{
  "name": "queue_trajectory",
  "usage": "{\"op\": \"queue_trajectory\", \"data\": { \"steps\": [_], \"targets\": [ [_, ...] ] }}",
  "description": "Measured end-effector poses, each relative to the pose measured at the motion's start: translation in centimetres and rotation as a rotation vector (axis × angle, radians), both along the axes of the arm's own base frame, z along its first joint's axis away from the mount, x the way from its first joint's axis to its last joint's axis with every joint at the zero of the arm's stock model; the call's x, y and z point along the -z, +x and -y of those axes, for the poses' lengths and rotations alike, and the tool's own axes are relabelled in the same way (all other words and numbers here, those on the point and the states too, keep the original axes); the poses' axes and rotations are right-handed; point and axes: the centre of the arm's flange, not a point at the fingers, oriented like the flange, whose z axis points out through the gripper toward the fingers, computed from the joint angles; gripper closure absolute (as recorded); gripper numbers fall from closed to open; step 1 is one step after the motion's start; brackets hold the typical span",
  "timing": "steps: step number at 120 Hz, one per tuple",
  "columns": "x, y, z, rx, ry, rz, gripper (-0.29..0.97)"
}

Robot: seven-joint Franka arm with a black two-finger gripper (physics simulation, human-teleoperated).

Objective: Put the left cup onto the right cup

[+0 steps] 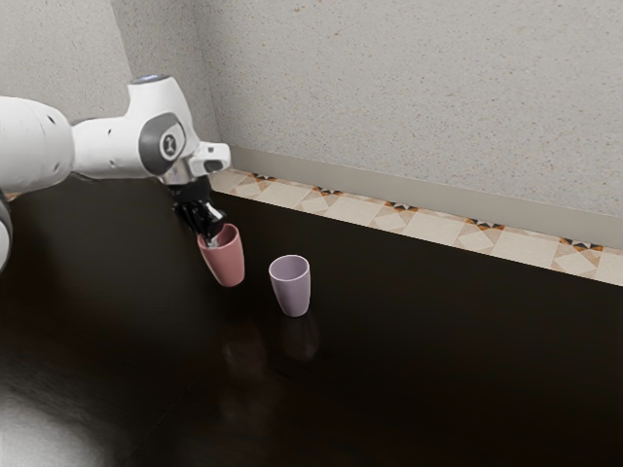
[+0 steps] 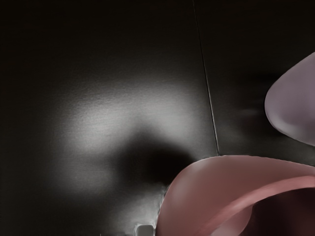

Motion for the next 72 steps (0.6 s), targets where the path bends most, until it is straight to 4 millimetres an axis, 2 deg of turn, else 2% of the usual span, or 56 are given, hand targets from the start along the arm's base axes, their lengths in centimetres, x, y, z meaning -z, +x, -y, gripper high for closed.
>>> {"op": "queue_trajectory", "data": {
  "steps": [45, 72],
  "targets": [
    [-5.4, -1.7, 2.3, 0.043, -0.011, -0.008, 0.79],
    [-7.6, -1.1, 3.4, 0.06, -0.003, -0.009, 0.79]
  ]
}}
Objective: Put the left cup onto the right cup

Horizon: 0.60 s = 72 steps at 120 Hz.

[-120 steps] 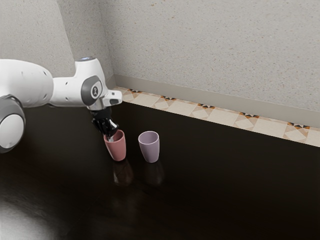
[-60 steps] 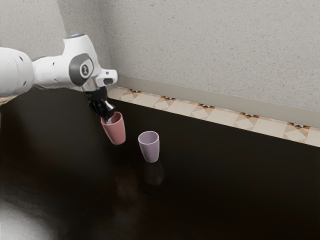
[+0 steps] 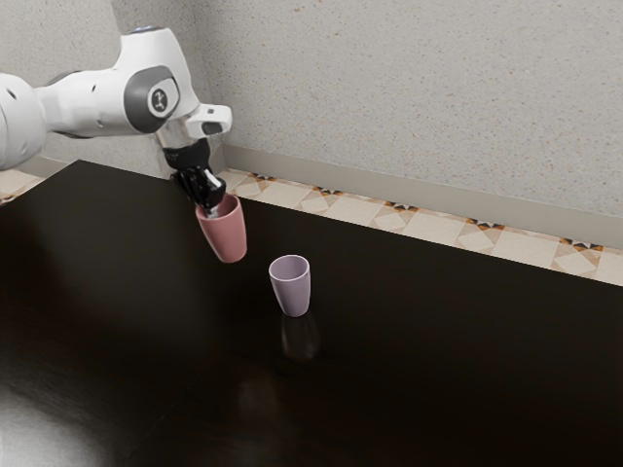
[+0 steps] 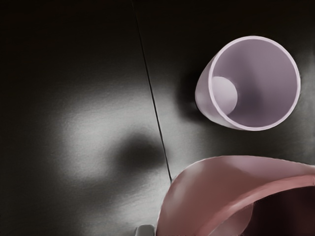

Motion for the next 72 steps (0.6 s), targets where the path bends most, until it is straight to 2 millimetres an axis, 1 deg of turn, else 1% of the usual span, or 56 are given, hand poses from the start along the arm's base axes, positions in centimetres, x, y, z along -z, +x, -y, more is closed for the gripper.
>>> {"op": "queue_trajectory", "data": {
  "steps": [9, 29, 41, 61, 72],
  "targets": [
    [-0.4, 0.3, 0.5, 0.007, 0.001, -0.001, 0.79],
    [-1.0, 1.7, 2.2, 0.033, 0.004, -0.001, 0.79],
    [-1.2, 2.5, 2.7, 0.039, 0.008, 0.0, 0.79],
    [-0.8, 3.4, 3.2, 0.043, 0.008, -0.004, 0.79],
    [-0.4, 3.8, 4.1, 0.056, 0.004, -0.01, 0.79]
  ]
}}
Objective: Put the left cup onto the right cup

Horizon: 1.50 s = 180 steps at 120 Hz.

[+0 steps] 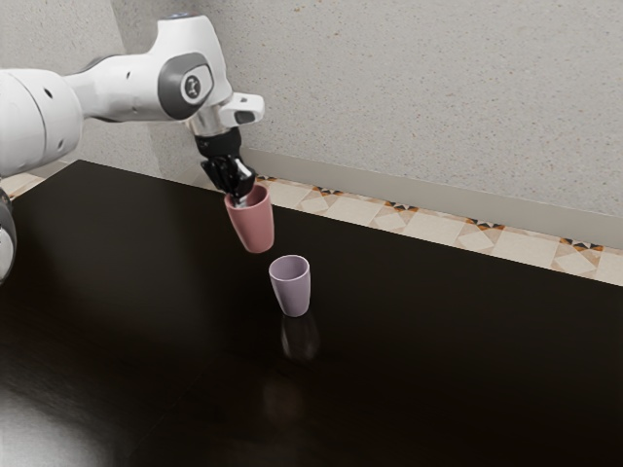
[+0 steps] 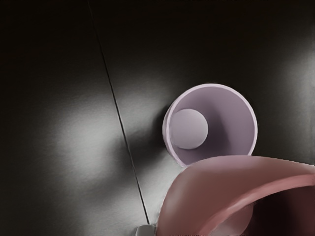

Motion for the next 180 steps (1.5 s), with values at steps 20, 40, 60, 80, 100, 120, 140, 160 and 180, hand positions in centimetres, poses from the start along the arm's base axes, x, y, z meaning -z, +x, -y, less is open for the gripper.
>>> {"op": "queue_trajectory", "data": {
  "steps": [20, 40, 60, 80, 100, 120, 140, 160, 180],
  "targets": [
    [0.5, 1.0, 1.1, 0.014, 0.0, 0.001, 0.79],
    [1.4, 1.9, 1.4, 0.012, 0.005, -0.001, 0.79],
    [2.3, 2.3, 1.6, 0.006, 0.004, -0.008, 0.79],
    [3.1, 2.5, 2.1, 0.002, -0.008, -0.017, 0.79],
    [3.5, 2.6, 3.0, 0.01, -0.017, -0.022, 0.79],
    [4.0, 2.7, 3.1, 0.007, -0.016, -0.028, 0.79],
    [4.4, 2.7, 3.1, 0.004, -0.012, -0.032, 0.79],
    [4.2, 2.7, 2.9, 0.002, -0.004, -0.03, 0.79],
    [3.9, 2.7, 2.7, 0.0, 0.001, -0.027, 0.79]
  ]
}}
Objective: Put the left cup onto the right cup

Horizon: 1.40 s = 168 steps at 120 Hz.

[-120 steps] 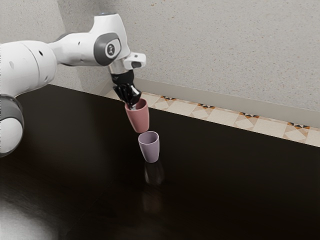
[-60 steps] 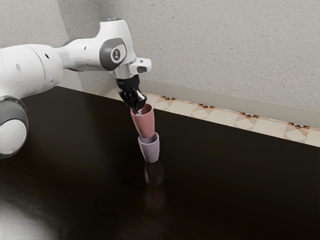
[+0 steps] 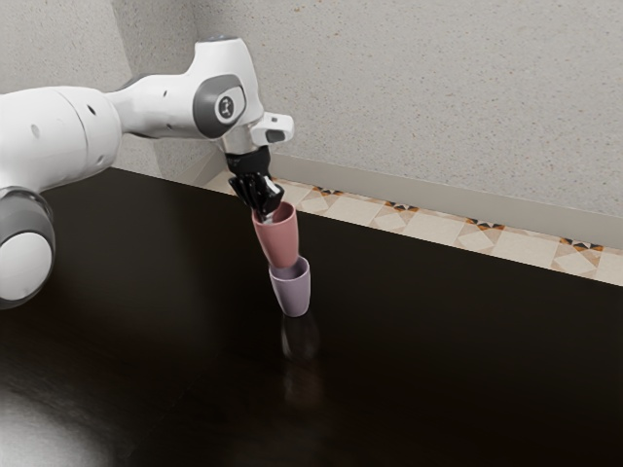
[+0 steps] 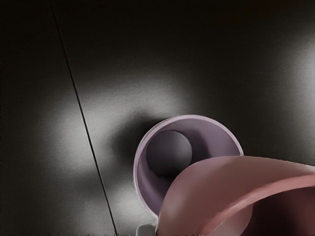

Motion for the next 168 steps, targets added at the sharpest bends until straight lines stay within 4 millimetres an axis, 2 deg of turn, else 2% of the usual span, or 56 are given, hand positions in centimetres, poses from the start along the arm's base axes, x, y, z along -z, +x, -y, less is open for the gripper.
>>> {"op": "queue_trajectory", "data": {
  "steps": [77, 168],
  "targets": [
    [1.1, 1.0, -0.7, -0.02, 0.013, 0.043, 0.79],
    [2.4, 0.9, -0.5, -0.031, -0.001, 0.031, 0.79]
  ]
}}
